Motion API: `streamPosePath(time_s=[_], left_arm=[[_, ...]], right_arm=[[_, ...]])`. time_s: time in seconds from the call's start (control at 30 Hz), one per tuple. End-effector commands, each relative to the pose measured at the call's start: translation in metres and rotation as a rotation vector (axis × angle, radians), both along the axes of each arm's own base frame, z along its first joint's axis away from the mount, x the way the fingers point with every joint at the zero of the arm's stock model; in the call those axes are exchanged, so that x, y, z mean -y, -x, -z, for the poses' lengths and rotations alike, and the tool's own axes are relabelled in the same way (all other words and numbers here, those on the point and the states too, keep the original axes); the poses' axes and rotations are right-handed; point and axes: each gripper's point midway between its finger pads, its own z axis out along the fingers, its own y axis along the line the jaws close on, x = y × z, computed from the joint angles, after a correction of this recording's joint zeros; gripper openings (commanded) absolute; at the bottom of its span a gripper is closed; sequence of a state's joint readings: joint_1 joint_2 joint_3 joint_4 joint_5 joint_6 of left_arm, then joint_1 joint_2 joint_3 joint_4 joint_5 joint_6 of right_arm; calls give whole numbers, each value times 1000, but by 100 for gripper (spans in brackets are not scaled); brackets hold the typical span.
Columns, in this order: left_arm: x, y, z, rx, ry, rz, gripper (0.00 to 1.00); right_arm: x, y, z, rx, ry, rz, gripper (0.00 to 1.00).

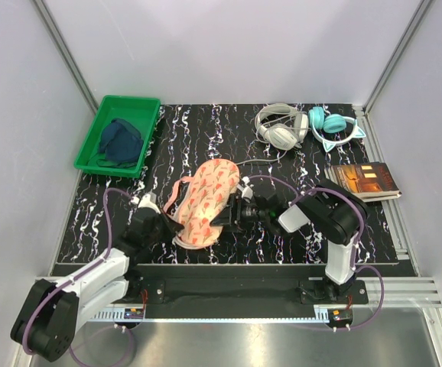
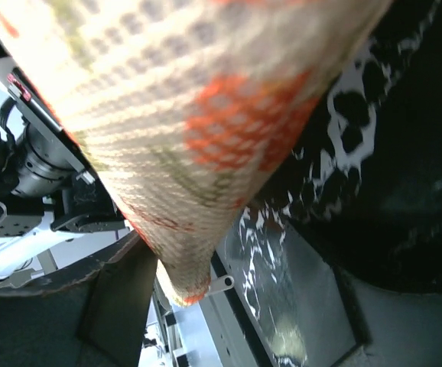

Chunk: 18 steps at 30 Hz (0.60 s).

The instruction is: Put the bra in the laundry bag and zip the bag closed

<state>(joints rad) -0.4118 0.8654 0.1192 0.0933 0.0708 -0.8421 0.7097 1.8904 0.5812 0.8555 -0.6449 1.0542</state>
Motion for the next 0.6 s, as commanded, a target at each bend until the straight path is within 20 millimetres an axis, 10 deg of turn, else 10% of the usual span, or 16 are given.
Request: streamPosePath(time_s=[0.0,0.17,0.33,0.57], left_arm=[[-11,2,8,-6,-33,-35,0],[-13,-2,0,14,-33,-44,0],[-14,-3,-5,25,-42,-44,0],[-7,-6,-51,176,-14,24,52]], right_arm=[[-19,-15,-11,72,-54,16,72],[-28,-14,-16,95,-97,20,68],[-32,-15,-15,63,-139,36,40],[-27,-25,-22,19,-149,150,11]])
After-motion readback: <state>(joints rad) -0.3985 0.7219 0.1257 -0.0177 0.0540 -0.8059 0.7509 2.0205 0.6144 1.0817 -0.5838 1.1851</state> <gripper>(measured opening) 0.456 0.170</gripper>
